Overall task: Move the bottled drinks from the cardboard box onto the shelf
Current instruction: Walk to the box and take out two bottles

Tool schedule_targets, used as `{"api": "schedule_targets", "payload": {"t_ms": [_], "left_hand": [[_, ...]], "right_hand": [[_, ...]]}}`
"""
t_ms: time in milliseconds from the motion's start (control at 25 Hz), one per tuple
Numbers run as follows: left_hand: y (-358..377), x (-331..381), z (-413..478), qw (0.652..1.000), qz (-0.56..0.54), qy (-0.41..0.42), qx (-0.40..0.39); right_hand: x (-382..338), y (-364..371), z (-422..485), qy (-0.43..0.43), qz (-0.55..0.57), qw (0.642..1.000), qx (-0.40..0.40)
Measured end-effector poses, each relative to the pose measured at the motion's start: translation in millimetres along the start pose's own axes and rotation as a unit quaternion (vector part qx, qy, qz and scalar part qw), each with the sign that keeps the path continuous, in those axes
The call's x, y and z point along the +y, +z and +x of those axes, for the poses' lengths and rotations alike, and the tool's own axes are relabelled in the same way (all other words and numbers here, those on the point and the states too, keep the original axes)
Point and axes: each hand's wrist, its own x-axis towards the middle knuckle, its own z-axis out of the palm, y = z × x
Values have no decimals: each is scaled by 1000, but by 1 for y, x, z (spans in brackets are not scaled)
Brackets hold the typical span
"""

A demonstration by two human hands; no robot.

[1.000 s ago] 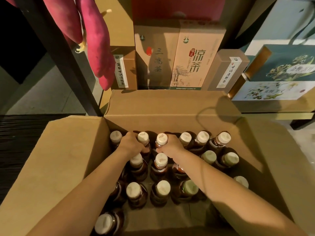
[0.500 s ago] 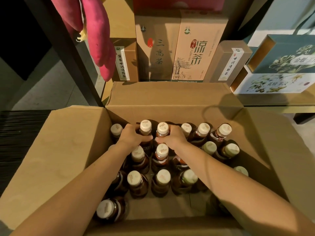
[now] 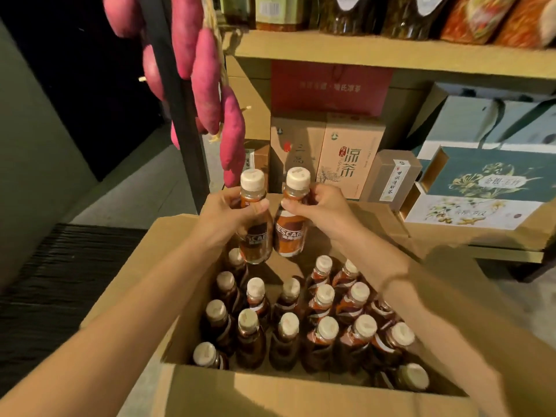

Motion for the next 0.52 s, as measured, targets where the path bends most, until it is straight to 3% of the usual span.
{"api": "schedule_targets", "payload": {"t_ms": [240, 520], "left_hand": [[-65, 77, -57, 983, -52, 105, 144], [-212, 99, -167, 945, -39, 111, 304]], "right_hand": [[-94, 34, -19, -161, 40, 985, -53], [-187, 176, -78, -263, 86, 929, -247]]}}
